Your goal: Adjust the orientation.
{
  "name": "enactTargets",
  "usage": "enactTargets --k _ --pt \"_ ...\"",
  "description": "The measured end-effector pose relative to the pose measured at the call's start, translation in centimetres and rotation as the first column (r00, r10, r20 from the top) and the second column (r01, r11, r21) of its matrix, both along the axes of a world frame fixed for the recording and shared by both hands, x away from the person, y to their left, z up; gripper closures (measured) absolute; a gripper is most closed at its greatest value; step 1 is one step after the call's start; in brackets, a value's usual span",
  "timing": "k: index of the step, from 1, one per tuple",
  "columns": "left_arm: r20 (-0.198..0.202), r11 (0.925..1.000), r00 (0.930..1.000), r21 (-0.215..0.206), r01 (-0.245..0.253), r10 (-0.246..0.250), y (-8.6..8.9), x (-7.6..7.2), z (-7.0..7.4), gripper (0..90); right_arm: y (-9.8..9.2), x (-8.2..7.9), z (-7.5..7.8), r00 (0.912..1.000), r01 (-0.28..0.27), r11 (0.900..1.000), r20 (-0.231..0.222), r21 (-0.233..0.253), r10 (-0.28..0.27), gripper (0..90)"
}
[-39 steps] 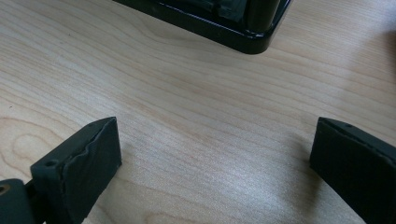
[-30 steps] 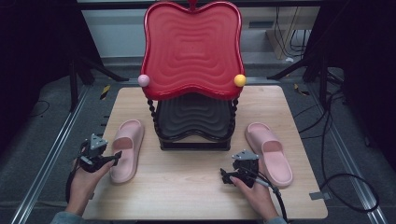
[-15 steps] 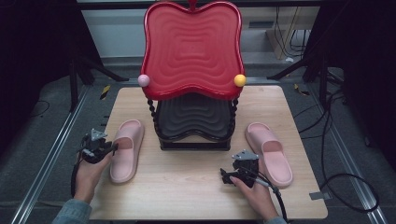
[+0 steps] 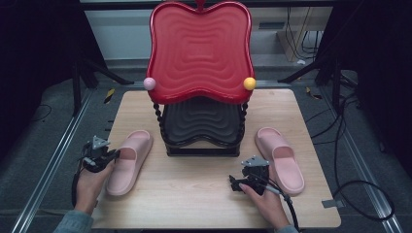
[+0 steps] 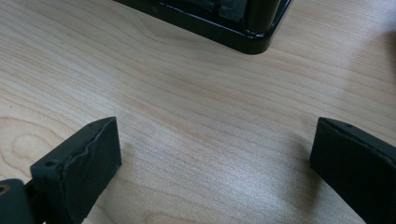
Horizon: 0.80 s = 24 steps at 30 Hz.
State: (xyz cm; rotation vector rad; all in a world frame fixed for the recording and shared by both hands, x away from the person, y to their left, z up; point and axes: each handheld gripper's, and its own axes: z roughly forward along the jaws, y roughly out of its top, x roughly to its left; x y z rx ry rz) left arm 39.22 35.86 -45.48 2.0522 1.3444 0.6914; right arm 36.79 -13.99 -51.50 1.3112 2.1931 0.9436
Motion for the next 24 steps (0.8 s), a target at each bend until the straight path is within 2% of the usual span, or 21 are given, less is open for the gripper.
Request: enactTargets --k 2,6,8,10,11,12,14,18,22,24 --pt "0.006 0.9995 0.9995 0.004 0.032 -0.032 -0.1 -1.1 0.2 82.7 0.0 0.0 0.0 1.0000 0.000 1.000 0.000 0.000 0.000 2.2" --pt "0.013 0.9941 0.9941 0.014 0.107 -0.107 -0.6 -3.9 0.7 83.0 0.0 0.0 0.0 1.0000 0.000 1.000 0.000 -0.001 0.000 2.2" --pt "0.012 0.9894 0.9894 0.007 0.145 -0.145 -0.9 -5.0 0.9 83.1 0.0 0.0 0.0 1.0000 0.000 1.000 0.000 0.000 0.000 2.2" --pt "0.011 0.9840 0.9842 -0.019 0.177 -0.177 -1.4 -5.7 1.0 83.1 0.0 0.0 0.0 1.0000 0.000 1.000 0.000 0.000 0.000 2.2" --pt "0.010 0.9774 0.9782 -0.040 0.208 -0.208 -2.2 -6.0 1.0 83.1 0.0 0.0 0.0 1.0000 0.000 1.000 0.000 0.000 0.000 2.2" --pt "0.010 0.9774 0.9782 -0.040 0.208 -0.208 -2.2 -6.0 1.0 83.1 0.0 0.0 0.0 1.0000 0.000 1.000 0.000 0.000 0.000 2.2" --pt "0.001 0.9667 0.9678 -0.046 0.252 -0.252 -3.5 -6.1 0.8 83.1 0.0 0.0 0.0 1.0000 0.000 1.000 0.000 0.000 0.000 2.2" --pt "-0.006 0.9532 0.9544 -0.052 0.298 -0.299 -5.8 -5.8 0.3 83.1 0.0 0.0 0.0 1.0000 0.000 1.000 0.000 0.000 0.000 2.2" --pt "-0.004 0.9448 0.9457 -0.044 0.325 -0.325 -7.2 -5.6 0.2 83.1 0.0 0.0 0.0 1.0000 -0.002 1.000 0.000 -0.001 0.002 2.2" --pt "-0.009 0.9439 0.9442 -0.032 0.329 -0.329 -7.7 -5.5 0.0 82.9 0.0 0.0 0.0 1.0000 -0.003 1.000 0.000 -0.001 0.003 2.2"
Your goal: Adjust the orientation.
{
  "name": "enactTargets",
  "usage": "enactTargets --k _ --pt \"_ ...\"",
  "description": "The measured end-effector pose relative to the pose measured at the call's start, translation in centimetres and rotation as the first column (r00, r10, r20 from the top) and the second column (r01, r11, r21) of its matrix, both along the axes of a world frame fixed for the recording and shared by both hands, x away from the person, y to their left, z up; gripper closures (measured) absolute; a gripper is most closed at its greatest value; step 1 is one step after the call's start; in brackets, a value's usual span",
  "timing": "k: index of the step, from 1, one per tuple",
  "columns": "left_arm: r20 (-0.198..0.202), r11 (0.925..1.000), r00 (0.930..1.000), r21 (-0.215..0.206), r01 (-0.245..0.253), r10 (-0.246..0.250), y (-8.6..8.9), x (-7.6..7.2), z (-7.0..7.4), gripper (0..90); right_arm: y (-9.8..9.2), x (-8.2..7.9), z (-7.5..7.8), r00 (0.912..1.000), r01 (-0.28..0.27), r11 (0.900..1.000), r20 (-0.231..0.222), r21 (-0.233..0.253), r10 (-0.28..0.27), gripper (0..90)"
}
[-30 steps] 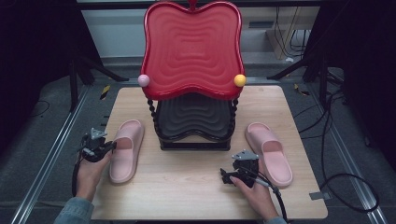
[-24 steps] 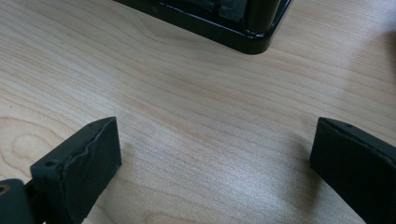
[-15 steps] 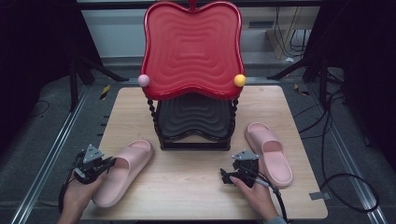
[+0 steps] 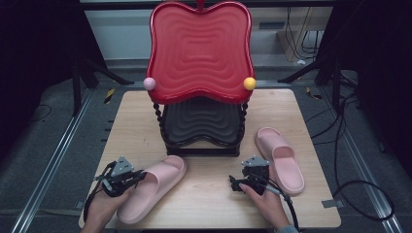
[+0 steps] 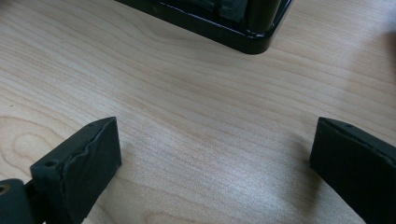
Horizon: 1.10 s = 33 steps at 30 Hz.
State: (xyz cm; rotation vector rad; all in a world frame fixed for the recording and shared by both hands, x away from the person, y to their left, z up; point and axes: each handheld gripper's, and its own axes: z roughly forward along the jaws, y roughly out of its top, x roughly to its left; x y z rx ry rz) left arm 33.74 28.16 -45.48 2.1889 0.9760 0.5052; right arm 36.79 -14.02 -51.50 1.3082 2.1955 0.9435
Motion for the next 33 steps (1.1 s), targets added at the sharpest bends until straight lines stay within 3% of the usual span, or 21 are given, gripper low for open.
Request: enactTargets --k 4,5,7,8,10,15,19,24,33 --pt "-0.005 0.9999 1.0000 0.012 0.001 -0.001 -0.5 -0.1 -0.3 76.7 0.0 0.0 0.0 1.0000 -0.001 1.000 0.000 0.000 0.001 2.2" --pt "-0.011 1.0000 0.9999 -0.001 -0.006 0.006 -0.5 -0.3 -0.3 76.7 0.0 0.0 0.0 1.0000 -0.001 1.000 0.000 0.000 0.001 2.2" --pt "0.011 0.9996 0.9996 -0.014 -0.025 0.025 -0.3 -1.1 0.0 64.2 0.0 0.0 0.0 1.0000 -0.001 1.000 0.000 0.000 0.001 2.2" --pt "0.014 0.9991 0.9993 -0.023 -0.035 0.036 -0.2 -1.4 0.2 64.2 0.0 0.0 0.0 1.0000 -0.001 1.000 0.000 0.000 0.001 2.2" --pt "0.009 0.9968 0.9988 -0.064 -0.048 0.049 0.2 -2.5 0.9 57.7 0.0 0.0 0.0 1.0000 -0.001 1.000 0.000 0.000 0.001 2.2" --pt "0.008 0.9955 1.0000 -0.095 -0.002 0.003 -0.8 -4.4 1.6 53.4 0.0 0.0 0.0 1.0000 -0.001 1.000 0.000 0.000 0.001 2.2" --pt "-0.008 0.9952 0.9992 -0.090 0.039 -0.040 -2.7 -4.8 1.3 53.0 0.0 0.0 0.0 1.0000 -0.001 1.000 0.000 0.000 0.001 2.2" --pt "-0.046 0.9921 0.9979 -0.119 0.040 -0.046 -4.2 -3.8 0.1 59.1 0.0 0.0 0.0 1.0000 -0.001 1.000 0.000 0.000 0.001 2.2" --pt "-0.090 0.9945 0.9946 -0.096 0.043 -0.051 -5.3 -2.9 -0.9 69.7 0.0 0.0 0.0 1.0000 -0.002 1.000 0.000 -0.001 0.002 2.2"
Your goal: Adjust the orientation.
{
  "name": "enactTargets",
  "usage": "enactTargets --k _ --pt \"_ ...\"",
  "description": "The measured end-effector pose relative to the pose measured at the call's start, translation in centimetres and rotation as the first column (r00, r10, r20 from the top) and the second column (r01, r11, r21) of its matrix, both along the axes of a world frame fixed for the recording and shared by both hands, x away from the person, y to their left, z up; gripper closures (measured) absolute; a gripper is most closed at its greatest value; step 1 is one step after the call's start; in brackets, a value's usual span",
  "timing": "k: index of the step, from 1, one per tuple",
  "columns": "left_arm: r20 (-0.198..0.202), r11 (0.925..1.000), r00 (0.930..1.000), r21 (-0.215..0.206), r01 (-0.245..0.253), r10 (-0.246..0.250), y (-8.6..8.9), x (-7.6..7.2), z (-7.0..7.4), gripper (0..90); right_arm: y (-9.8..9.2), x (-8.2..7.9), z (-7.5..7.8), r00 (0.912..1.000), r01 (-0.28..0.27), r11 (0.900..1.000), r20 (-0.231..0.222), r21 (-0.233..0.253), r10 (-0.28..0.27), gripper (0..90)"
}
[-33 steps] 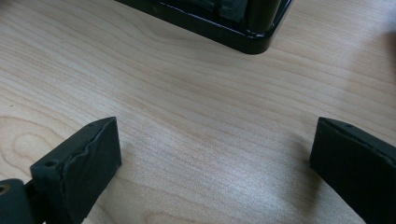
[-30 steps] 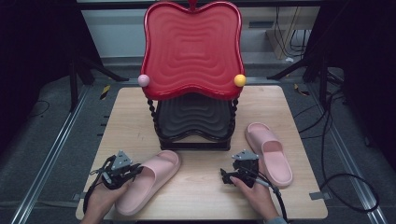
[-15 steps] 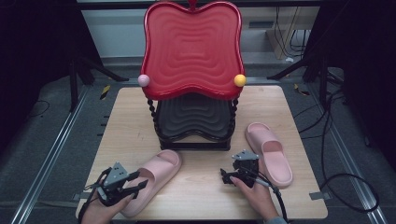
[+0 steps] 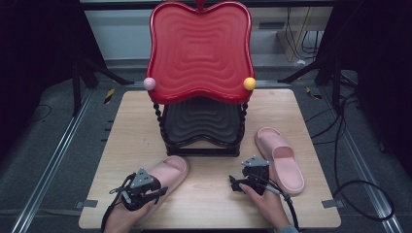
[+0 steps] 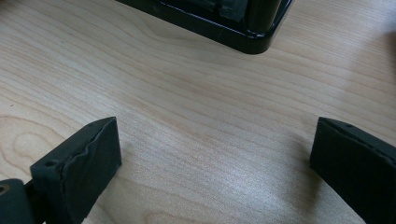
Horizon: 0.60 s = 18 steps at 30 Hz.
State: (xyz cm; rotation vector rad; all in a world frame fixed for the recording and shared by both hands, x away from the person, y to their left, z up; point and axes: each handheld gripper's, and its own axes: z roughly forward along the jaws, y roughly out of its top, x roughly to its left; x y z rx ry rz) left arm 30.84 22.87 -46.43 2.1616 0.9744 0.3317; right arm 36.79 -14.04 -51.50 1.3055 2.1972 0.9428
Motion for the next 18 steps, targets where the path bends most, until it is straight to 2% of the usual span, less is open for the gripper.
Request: enactTargets --k 8,10,15,18 --pt "-0.015 0.9998 0.9998 0.017 0.012 -0.012 -0.7 0.2 -0.3 76.2 0.0 0.0 0.0 1.0000 0.000 1.000 -0.001 0.001 0.000 2.2" --pt "-0.010 0.9997 0.9999 0.021 0.009 -0.009 -0.7 0.2 -0.2 80.8 0.0 0.0 0.0 1.0000 0.000 1.000 0.000 0.000 0.000 2.2" --pt "0.011 0.9994 0.9999 0.033 0.012 -0.013 -0.5 0.1 0.2 83.7 0.0 0.0 0.0 1.0000 -0.004 1.000 0.001 -0.001 0.004 2.2" --pt "0.021 0.9999 0.9998 -0.008 0.007 -0.006 -0.3 -0.1 1.0 83.9 0.0 0.0 0.0 1.0000 -0.004 1.000 0.001 -0.001 0.004 2.2"
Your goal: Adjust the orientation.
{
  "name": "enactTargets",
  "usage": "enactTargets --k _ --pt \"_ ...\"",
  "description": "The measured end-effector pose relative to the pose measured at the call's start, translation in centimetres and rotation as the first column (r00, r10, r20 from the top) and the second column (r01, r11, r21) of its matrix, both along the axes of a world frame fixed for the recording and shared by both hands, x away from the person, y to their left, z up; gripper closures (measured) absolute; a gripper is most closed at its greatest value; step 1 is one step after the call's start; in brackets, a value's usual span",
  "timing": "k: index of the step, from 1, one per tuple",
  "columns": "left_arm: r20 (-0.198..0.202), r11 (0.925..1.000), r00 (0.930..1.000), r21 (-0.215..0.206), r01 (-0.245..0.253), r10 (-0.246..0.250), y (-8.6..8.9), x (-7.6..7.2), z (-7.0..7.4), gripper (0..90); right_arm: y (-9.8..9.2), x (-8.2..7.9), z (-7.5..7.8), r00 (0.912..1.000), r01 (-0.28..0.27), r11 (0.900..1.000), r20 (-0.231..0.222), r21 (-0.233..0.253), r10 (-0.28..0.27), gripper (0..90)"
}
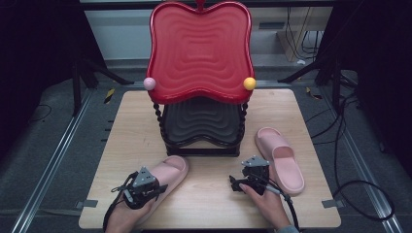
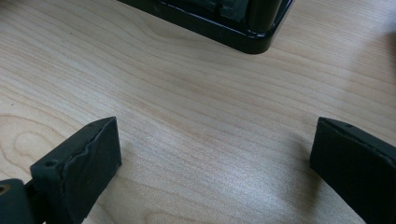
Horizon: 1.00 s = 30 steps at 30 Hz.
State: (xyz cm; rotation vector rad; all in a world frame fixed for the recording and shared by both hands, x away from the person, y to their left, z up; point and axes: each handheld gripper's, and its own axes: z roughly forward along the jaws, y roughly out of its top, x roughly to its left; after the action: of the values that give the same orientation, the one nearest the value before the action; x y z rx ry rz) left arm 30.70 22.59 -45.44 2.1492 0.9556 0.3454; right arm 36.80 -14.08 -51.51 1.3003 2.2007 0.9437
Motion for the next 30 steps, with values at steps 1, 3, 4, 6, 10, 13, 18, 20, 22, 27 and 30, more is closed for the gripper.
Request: enactTargets --k 1,3,4,6,10,13,18,20,22,27,30 --pt "-0.002 0.9999 1.0000 -0.017 0.003 -0.003 0.0 -0.1 0.3 83.9 0.0 0.0 0.0 1.0000 0.000 1.000 0.000 0.000 0.000 2.2" --pt "0.007 0.9993 0.9999 -0.036 0.012 -0.012 -0.1 -0.5 1.0 84.0 0.0 0.0 0.0 1.0000 -0.001 1.000 0.000 0.000 0.001 2.2" --pt "0.011 0.9988 0.9997 -0.043 0.023 -0.023 -0.3 -0.7 1.4 84.0 0.0 0.0 0.0 1.0000 -0.001 1.000 0.000 0.000 0.001 2.2" --pt "0.019 0.9981 0.9992 -0.050 0.036 -0.035 -0.7 -1.0 2.0 84.2 0.0 0.0 0.0 1.0000 -0.002 1.000 0.001 -0.001 0.002 2.2" --pt "0.045 0.9951 0.9971 -0.074 0.064 -0.061 -1.8 -1.5 3.6 84.1 0.0 0.0 0.0 1.0000 -0.001 1.000 0.000 0.000 0.001 2.2" --pt "0.069 0.9938 0.9948 -0.077 0.080 -0.075 -2.7 -1.4 4.5 84.1 0.0 0.0 0.0 1.0000 -0.002 1.000 0.000 0.000 0.002 2.2" --pt "0.090 0.9927 0.9924 -0.080 0.091 -0.083 -3.8 -0.7 5.6 84.2 0.0 0.0 0.0 1.0000 -0.003 1.000 0.000 0.000 0.003 2.2" --pt "0.100 0.9930 0.9916 -0.077 0.090 -0.082 -4.1 -0.3 5.9 84.2 0.0 0.0 0.0 1.0000 -0.003 1.000 0.000 -0.001 0.003 2.2" --pt "0.099 0.9921 0.9914 -0.084 0.094 -0.085 -4.4 -0.1 6.3 84.2 0.0 0.0 0.0 1.0000 -0.003 1.000 0.000 -0.001 0.003 2.2" --pt "0.099 0.9866 0.9888 -0.109 0.122 -0.111 -5.2 -0.4 7.2 84.3 0.0 0.0 0.0 1.0000 -0.003 1.000 0.000 -0.002 0.003 2.2" --pt "0.117 0.9846 0.9853 -0.108 0.137 -0.125 -5.7 -0.7 7.9 84.3 0.0 0.0 0.0 1.0000 -0.004 1.000 0.000 -0.002 0.004 2.2"
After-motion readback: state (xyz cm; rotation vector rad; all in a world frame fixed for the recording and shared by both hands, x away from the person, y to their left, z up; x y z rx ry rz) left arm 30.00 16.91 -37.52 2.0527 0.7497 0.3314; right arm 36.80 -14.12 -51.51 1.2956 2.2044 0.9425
